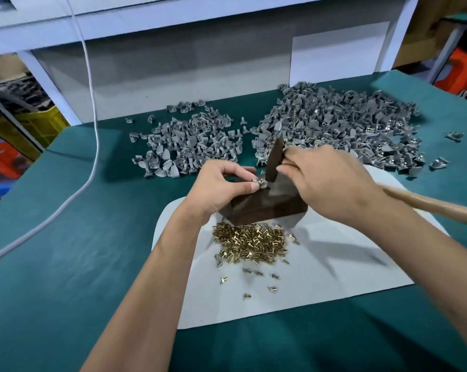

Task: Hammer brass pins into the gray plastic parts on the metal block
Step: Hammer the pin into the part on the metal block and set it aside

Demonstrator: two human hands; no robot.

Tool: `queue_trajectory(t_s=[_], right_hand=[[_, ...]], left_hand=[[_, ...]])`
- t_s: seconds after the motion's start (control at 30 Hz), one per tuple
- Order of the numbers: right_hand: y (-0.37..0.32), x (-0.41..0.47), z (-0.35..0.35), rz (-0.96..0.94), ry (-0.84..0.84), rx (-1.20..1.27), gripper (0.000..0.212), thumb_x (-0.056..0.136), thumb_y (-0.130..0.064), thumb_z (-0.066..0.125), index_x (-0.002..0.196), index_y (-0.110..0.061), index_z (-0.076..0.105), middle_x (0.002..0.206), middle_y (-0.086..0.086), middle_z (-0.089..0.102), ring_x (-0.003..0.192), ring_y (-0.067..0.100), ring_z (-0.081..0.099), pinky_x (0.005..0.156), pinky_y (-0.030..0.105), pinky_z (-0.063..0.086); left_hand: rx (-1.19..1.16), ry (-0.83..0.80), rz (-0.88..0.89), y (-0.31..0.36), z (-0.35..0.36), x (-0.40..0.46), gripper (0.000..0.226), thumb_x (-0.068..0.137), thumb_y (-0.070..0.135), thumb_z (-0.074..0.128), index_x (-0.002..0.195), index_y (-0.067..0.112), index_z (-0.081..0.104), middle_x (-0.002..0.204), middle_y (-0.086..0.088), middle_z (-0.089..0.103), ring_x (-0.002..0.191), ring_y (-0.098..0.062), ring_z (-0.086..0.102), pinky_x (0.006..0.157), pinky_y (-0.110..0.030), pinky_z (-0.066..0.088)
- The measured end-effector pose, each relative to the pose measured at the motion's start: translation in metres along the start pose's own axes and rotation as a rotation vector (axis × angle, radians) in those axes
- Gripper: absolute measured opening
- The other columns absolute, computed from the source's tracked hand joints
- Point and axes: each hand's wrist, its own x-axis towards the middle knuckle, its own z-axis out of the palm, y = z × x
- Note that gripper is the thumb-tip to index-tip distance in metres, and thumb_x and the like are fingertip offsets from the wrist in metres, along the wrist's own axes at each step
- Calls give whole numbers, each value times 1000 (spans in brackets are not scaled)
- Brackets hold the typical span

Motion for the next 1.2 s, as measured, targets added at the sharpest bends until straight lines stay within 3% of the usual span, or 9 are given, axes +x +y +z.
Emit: queue_trajectory(t_s=[0.13, 0.4, 0.47, 0.63, 0.77, 0.97, 1.03, 1.13, 1.2], right_hand=[[22, -10, -3, 90, 122, 209, 22, 103, -44, 49, 113, -28, 61, 86, -1, 71, 72, 26, 64, 67, 40, 53], [52, -20, 9, 248, -95, -3, 7, 90, -29, 67, 82, -27, 66, 81, -6, 69, 79, 24, 60, 64, 31, 40], [52, -19, 10, 253, -163, 56, 7, 87, -25, 70, 81, -27, 69, 80, -9, 69, 82, 22, 63, 68, 32, 48], [41, -4, -4, 205, -89, 264, 28, 88, -6, 63, 91, -32, 72, 81, -20, 69, 78, 4, 68, 68, 18, 53], [4, 10, 8, -24, -32, 239, 21, 92, -33, 69, 113, -32, 69, 101, -11, 68, 95, 13, 62, 90, 36, 53], [-10, 24, 28, -90, 24, 293, 19, 93, -38, 69, 108, -28, 75, 102, -3, 70, 97, 19, 62, 90, 40, 50], [-6, 28, 28, -24, 50, 306, 19, 92, -39, 72, 107, -28, 76, 103, -5, 73, 94, 17, 64, 91, 41, 53], [7, 35, 24, 137, 122, 267, 25, 91, -41, 74, 112, -28, 75, 105, -4, 75, 92, 17, 66, 90, 39, 57], [17, 39, 21, 238, 168, 161, 32, 92, -39, 74, 121, -27, 71, 110, 2, 74, 100, 24, 67, 93, 40, 56]], left_hand=[[-6, 6, -21, 0, 0, 0, 16, 76, 2, 86, 75, 17, 82, 111, 3, 78, 105, -9, 73, 97, -35, 57], [-36, 23, -75, 0, 3, 0, 12, 81, 6, 83, 75, 17, 80, 112, 5, 78, 105, -10, 73, 94, -36, 56], [-33, 23, -74, 1, 3, 0, 12, 82, 7, 82, 75, 16, 80, 112, 6, 78, 104, -11, 73, 93, -36, 55], [-51, 14, -62, 3, 5, -2, 14, 86, 6, 78, 74, 15, 79, 113, 5, 77, 105, -12, 73, 94, -36, 56], [-120, 17, -51, 3, 7, -2, 14, 86, 1, 76, 76, 10, 78, 113, 0, 77, 100, -12, 74, 80, -28, 58], [-129, 55, -10, 0, 4, 2, 20, 93, 12, 73, 75, 16, 79, 109, 0, 78, 103, -12, 72, 85, -29, 57], [29, 261, 50, -6, -2, 7, 18, 94, 21, 73, 79, 15, 80, 107, 3, 78, 104, -11, 71, 93, -34, 54], [616, 605, 142, -17, -18, 9, 12, 89, 22, 71, 87, 16, 80, 99, 3, 77, 101, -18, 68, 110, -33, 37], [821, 693, 41, -24, -30, 8, 19, 87, 23, 66, 101, 19, 78, 110, -2, 75, 115, -26, 58, 102, -26, 26]])
